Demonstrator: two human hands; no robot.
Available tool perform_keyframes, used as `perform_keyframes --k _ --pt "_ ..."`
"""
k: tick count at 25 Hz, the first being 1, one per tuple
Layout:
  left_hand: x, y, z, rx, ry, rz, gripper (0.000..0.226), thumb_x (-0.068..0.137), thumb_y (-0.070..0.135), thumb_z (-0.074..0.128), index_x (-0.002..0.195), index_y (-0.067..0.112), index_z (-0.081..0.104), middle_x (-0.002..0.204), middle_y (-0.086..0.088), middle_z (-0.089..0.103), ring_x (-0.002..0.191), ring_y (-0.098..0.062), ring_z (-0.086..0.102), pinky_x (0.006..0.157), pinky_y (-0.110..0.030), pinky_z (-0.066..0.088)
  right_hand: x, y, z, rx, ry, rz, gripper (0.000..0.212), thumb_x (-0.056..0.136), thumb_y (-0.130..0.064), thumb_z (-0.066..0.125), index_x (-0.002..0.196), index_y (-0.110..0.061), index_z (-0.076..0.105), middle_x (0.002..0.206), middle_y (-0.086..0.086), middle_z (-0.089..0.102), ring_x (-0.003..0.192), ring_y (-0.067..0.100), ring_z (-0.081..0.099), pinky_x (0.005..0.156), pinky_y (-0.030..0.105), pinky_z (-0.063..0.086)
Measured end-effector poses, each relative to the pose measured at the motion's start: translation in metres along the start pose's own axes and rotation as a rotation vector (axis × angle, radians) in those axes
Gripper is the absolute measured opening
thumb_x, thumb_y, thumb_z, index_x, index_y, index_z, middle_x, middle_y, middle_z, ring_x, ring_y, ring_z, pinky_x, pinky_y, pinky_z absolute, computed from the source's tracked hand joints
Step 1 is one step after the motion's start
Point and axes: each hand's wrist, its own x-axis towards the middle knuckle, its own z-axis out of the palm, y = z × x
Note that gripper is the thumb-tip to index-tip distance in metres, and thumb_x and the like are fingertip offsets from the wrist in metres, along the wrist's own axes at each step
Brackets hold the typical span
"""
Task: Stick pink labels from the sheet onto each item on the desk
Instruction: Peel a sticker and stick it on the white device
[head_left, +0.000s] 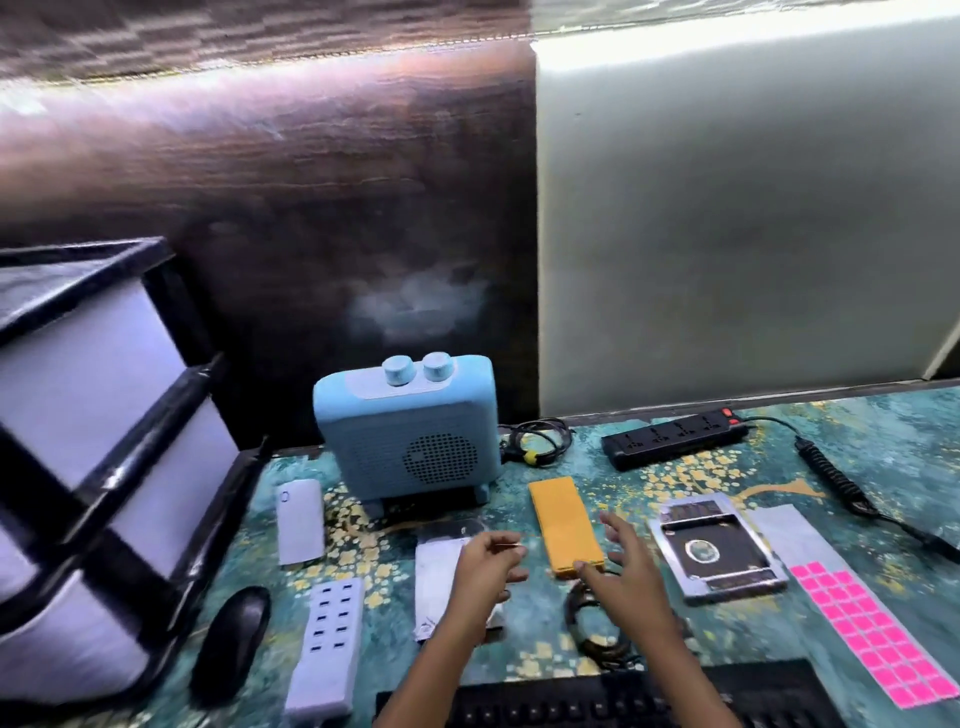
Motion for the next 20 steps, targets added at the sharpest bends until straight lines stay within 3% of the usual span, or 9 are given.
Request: perform_keyframes --k 4,7,9,11,14,18,20 --pt "0.013 0.000 -0.092 -0.130 0.253 0.082 0.008 0.088 0.005 0.056 0.091 0.012 0.056 0.076 -0.002 0.061 0.062 -0.014 0.058 0.053 -0.025 0.035 -0.012 -0.021 0.060 0.117 -0.079 0.010 0.034 0.081 -0.010 0.065 0.106 -0.030 0.054 0.117 0.003 0.050 0.101 0.024 0.054 0.084 0.038 0.046" --pt "0.028 -0.005 -0.158 -0.222 0.450 0.128 0.011 0.086 0.001 0.055 0.095 0.008 0.055 0.079 -0.008 0.062 0.059 -0.016 0.061 0.048 -0.021 0.043 -0.018 -0.038 0.097 0.160 -0.068 -0.038 0.023 0.079 -0.006 0.066 0.085 -0.028 0.062 0.102 0.002 0.059 0.082 0.011 0.061 0.074 0.025 0.048" --pt "0.043 -0.011 -0.198 -0.233 0.568 0.135 0.020 0.083 -0.002 0.057 0.100 0.009 0.053 0.094 -0.018 0.065 0.076 -0.026 0.062 0.062 -0.023 0.045 -0.017 -0.049 0.121 0.176 -0.029 -0.073 0.025 0.077 -0.003 0.068 0.075 -0.028 0.066 0.086 -0.003 0.068 0.071 0.012 0.064 0.063 0.015 0.049" --pt "0.058 -0.015 -0.231 -0.175 0.659 0.116 0.028 0.080 -0.004 0.059 0.105 0.006 0.051 0.106 -0.022 0.061 0.094 -0.035 0.060 0.076 -0.030 0.040 -0.014 -0.059 0.143 0.219 -0.035 -0.080 0.025 0.076 -0.001 0.068 0.068 -0.025 0.068 0.063 -0.007 0.070 0.062 0.013 0.064 0.055 0.013 0.048" --pt "0.074 -0.021 -0.263 -0.042 0.650 0.077 0.044 0.080 -0.003 0.060 0.123 0.000 0.048 0.121 -0.021 0.057 0.108 -0.036 0.056 0.080 -0.033 0.040 -0.008 -0.074 0.172 0.270 -0.107 -0.104 0.022 0.076 0.001 0.068 0.070 -0.020 0.071 0.054 -0.012 0.068 0.051 0.003 0.058 0.050 0.012 0.045" --pt "0.095 -0.029 -0.285 0.124 0.517 0.088 0.050 0.076 -0.005 0.066 0.124 0.000 0.052 0.125 -0.021 0.058 0.113 -0.033 0.056 0.087 -0.035 0.044 0.004 -0.090 0.217 0.266 -0.233 -0.075 0.017 0.070 -0.008 0.076 0.081 -0.019 0.070 0.059 -0.003 0.070 0.060 0.008 0.062 0.062 0.022 0.053" --pt "0.103 -0.030 -0.289 0.158 0.444 0.073 0.055 0.070 -0.009 0.071 0.122 -0.001 0.053 0.121 -0.021 0.060 0.110 -0.033 0.058 0.090 -0.039 0.048 0.016 -0.098 0.238 0.216 -0.260 -0.048 0.016 0.066 -0.012 0.079 0.075 -0.019 0.068 0.055 -0.002 0.067 0.061 0.010 0.064 0.065 0.026 0.055"
